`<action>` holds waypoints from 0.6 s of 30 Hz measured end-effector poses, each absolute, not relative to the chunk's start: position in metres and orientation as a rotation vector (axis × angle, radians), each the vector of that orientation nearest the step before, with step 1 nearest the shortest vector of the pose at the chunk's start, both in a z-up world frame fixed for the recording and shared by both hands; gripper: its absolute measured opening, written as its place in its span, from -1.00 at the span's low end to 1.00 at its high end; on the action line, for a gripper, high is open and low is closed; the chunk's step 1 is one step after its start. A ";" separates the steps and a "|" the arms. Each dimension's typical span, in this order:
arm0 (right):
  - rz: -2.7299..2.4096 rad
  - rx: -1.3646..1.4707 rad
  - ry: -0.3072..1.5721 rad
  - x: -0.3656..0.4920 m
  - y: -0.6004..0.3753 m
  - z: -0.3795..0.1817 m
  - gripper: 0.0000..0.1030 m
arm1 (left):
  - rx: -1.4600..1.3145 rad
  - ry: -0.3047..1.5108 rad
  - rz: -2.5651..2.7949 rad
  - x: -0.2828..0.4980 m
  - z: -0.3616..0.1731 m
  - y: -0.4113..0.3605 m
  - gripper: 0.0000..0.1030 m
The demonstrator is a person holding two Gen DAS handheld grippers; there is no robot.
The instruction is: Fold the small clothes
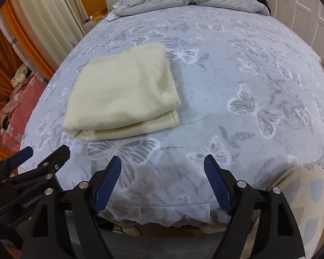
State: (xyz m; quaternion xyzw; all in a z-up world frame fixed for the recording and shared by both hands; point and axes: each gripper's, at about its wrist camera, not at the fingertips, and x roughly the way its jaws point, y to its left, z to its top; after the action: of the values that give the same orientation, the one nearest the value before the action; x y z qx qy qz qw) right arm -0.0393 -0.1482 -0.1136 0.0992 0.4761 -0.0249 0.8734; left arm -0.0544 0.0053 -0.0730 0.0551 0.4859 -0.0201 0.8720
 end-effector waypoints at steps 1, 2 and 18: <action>-0.053 0.206 0.993 -0.040 -0.147 -0.113 0.49 | 0.110 1.013 -0.045 -0.056 -0.072 0.005 0.90; -0.053 0.207 0.993 -0.041 -0.145 -0.113 0.50 | 0.109 1.012 -0.042 -0.056 -0.071 0.006 0.90; -0.036 0.200 0.991 -0.044 -0.133 -0.109 0.50 | 0.151 0.964 0.008 -0.063 -0.064 0.008 0.90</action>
State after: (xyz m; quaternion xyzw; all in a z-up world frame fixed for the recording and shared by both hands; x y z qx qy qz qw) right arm -0.0443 -0.1330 -0.1094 0.0957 0.4746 -0.0172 0.8748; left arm -0.0626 0.0081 -0.0636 0.0726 0.4631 0.0040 0.8833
